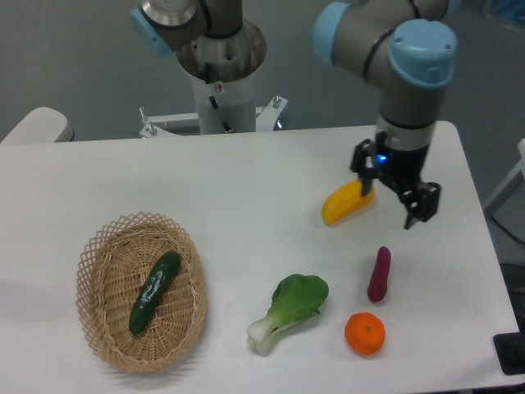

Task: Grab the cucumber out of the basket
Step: 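Move the open gripper over the wicker basket above the green cucumber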

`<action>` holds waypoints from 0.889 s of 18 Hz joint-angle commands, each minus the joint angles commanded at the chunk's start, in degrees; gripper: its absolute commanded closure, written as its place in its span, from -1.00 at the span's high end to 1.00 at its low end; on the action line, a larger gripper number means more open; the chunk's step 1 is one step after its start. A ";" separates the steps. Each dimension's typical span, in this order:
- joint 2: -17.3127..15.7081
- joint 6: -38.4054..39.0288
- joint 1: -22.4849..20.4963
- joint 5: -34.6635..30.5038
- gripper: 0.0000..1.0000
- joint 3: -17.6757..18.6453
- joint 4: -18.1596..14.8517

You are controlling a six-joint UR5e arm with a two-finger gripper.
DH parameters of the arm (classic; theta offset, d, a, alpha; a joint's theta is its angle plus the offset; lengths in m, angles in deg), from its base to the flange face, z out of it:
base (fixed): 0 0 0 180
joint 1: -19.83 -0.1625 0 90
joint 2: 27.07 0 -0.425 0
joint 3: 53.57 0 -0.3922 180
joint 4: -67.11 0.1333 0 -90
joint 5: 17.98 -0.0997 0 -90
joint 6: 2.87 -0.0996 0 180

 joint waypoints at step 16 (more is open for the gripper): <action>4.20 45.22 22.51 -0.53 1.00 5.02 3.94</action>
